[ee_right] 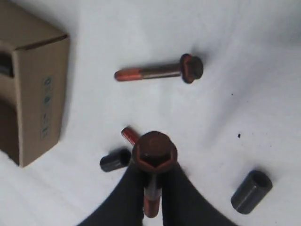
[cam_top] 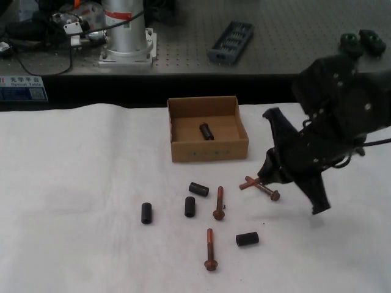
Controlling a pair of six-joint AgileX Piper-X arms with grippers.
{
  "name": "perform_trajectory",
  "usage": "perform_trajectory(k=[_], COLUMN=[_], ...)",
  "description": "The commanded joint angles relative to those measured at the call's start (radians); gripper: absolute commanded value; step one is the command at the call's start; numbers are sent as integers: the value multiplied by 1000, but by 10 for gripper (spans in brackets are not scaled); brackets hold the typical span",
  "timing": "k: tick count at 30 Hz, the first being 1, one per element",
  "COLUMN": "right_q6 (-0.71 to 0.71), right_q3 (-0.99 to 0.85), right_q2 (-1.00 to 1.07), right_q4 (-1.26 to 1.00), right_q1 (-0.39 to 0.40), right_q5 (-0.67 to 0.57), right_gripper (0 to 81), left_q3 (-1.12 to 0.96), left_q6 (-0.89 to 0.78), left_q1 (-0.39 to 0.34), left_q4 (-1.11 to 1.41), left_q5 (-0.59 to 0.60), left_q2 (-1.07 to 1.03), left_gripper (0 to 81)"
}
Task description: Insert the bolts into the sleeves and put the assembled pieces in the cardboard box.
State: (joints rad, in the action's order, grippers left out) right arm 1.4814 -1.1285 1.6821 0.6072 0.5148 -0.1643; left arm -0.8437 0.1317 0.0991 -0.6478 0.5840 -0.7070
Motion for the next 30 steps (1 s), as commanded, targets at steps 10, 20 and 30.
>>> perform_trajectory(k=[10,20,30], right_q6=[-693,-1235,-1420], right_q3=[-3,-3,-3], right_q2=[-161,-270,-493], right_q4=[226,353,380], right_q1=[-1,-1,-1], right_q5=[-2,-9,-9], right_gripper=[29,29,29], left_q3=[-4,-4,-4], left_q6=[3,-161,-172], left_q1=[-3,-10,-192], left_q4=[5,-2,3], left_q5=[-5,-4,-87], left_q2=[-2,-35,-263], left_gripper=[420,420,420])
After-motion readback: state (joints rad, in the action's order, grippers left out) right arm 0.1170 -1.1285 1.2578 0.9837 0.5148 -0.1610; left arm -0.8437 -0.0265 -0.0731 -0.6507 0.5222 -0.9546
